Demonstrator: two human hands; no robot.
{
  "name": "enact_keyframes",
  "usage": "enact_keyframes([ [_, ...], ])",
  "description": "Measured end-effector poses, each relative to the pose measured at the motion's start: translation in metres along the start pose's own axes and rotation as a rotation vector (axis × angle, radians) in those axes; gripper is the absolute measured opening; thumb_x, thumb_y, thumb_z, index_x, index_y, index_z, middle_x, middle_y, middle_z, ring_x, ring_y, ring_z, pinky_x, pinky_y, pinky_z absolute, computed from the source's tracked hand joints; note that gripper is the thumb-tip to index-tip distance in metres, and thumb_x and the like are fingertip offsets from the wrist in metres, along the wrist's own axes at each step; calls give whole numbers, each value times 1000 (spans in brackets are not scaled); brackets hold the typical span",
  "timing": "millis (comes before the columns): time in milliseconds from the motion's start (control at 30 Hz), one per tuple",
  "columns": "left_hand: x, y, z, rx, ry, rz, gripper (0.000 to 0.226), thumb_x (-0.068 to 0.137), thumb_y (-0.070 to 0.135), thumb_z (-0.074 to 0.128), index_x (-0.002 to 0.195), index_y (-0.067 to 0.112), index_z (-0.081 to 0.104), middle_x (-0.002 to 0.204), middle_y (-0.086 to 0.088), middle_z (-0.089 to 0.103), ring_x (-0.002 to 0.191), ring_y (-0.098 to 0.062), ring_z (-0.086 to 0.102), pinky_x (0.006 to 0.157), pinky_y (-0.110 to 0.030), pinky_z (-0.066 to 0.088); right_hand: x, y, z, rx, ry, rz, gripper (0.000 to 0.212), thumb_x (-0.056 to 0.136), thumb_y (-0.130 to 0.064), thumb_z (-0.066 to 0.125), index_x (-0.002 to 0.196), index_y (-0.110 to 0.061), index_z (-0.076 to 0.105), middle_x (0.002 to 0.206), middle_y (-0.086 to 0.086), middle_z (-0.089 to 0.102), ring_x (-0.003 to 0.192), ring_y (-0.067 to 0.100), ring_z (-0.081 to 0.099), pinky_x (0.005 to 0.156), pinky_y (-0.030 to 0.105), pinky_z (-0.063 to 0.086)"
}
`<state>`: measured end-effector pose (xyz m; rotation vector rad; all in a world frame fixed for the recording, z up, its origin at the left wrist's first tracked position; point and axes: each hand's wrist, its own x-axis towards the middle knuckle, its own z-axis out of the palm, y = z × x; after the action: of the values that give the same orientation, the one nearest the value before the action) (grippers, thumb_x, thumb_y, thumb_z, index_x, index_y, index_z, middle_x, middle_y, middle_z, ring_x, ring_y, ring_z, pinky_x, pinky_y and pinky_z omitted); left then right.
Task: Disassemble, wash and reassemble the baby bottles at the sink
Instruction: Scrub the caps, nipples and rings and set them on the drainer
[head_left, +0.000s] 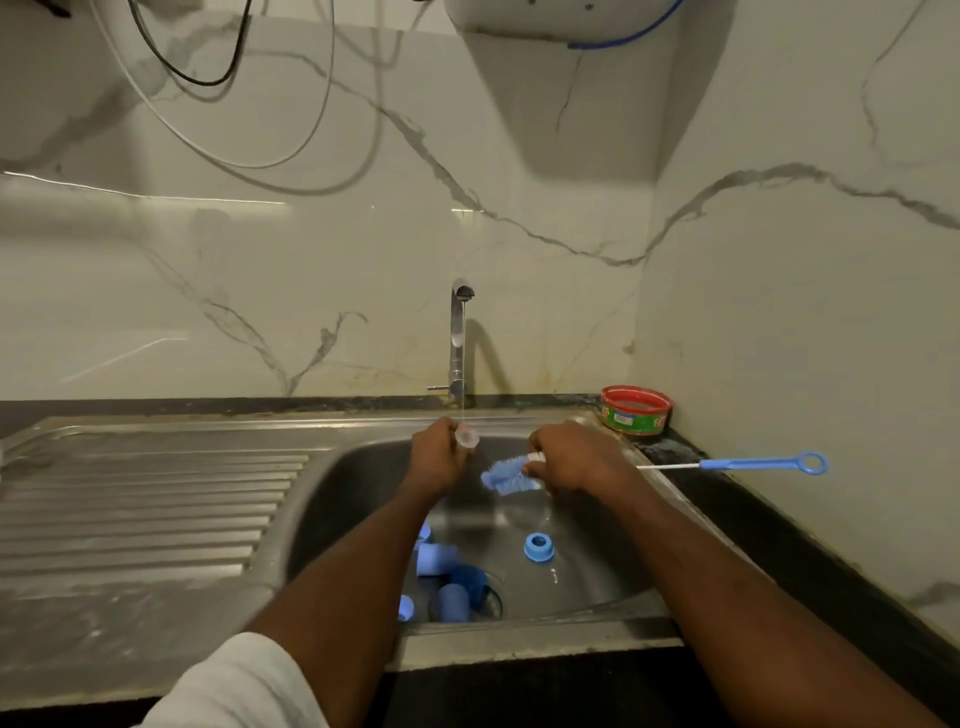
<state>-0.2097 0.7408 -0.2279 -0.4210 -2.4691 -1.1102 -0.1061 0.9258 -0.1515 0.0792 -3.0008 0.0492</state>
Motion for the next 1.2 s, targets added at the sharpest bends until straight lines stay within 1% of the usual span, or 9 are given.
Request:
enact_keyframes([
  [167, -2, -11, 3, -17, -35, -103, 23, 91, 27, 75, 108, 12, 70, 95, 0, 66, 93, -15, 64, 80, -22, 43, 1, 5, 2, 9, -31, 27, 27, 95, -45, 61, 107, -22, 67, 96, 1, 67, 90, 18, 62, 82, 35, 51],
  [267, -4, -9, -3, -78, 13, -8, 27, 90, 23, 77, 114, 12, 70, 101, -1, 71, 95, -10, 64, 86, -23, 49, 2, 2, 3, 29, -37, 32, 28, 94, -47, 62, 109, -23, 68, 99, 1, 69, 92, 18, 64, 87, 38, 54],
  [500, -4, -1, -4, -171, 56, -39, 34, 88, 18, 77, 119, 13, 63, 105, -2, 69, 96, -12, 65, 86, -23, 51, 1, 3, 3, 35, -16, 84, 30, 93, -49, 62, 110, -25, 66, 104, 0, 69, 93, 18, 63, 90, 42, 54],
  [667, -6, -8, 0, -37, -54, -15, 22, 99, 24, 63, 115, 9, 69, 106, -6, 71, 99, -20, 67, 80, -21, 47, 2, 3, 3, 83, 7, 79, 25, 96, -42, 62, 114, -24, 64, 106, 2, 69, 95, 19, 63, 89, 40, 54],
  [733, -7, -5, -4, -39, -95, 35, 29, 101, 17, 59, 128, 9, 63, 116, -9, 70, 104, -22, 66, 88, -29, 54, 3, 5, 3, 102, 25, 74, 22, 96, -39, 61, 112, -26, 62, 104, 2, 71, 95, 20, 64, 87, 39, 54],
  [800, -6, -8, -5, 75, -129, 82, 36, 99, 12, 60, 135, 12, 59, 126, -13, 64, 114, -27, 61, 99, -34, 50, 2, 8, 3, 117, 38, 65, 16, 96, -39, 60, 108, -29, 60, 97, -1, 72, 90, 18, 64, 79, 35, 51],
  [933, -7, -16, -5, 372, -221, 157, 43, 92, 25, 70, 134, 23, 59, 132, -6, 47, 113, -25, 56, 100, -36, 49, 0, 10, 4, 116, 40, 30, 13, 94, -36, 62, 106, -33, 57, 92, -5, 71, 86, 15, 65, 67, 29, 42],
  [1067, -6, -13, -5, 310, -159, 181, 31, 98, 34, 61, 126, 21, 62, 123, -5, 48, 104, -19, 55, 93, -33, 49, -1, 7, 3, 61, 61, -8, 31, 92, -36, 68, 120, -34, 56, 112, -1, 67, 98, 19, 60, 71, 30, 42],
  [1200, -5, -15, -5, 266, -221, 202, 19, 98, 24, 61, 115, 17, 65, 113, -6, 64, 100, -20, 62, 93, -38, 53, -2, 6, 0, 33, 107, -13, 35, 91, -36, 69, 122, -37, 54, 117, 2, 66, 99, 21, 58, 74, 32, 40],
])
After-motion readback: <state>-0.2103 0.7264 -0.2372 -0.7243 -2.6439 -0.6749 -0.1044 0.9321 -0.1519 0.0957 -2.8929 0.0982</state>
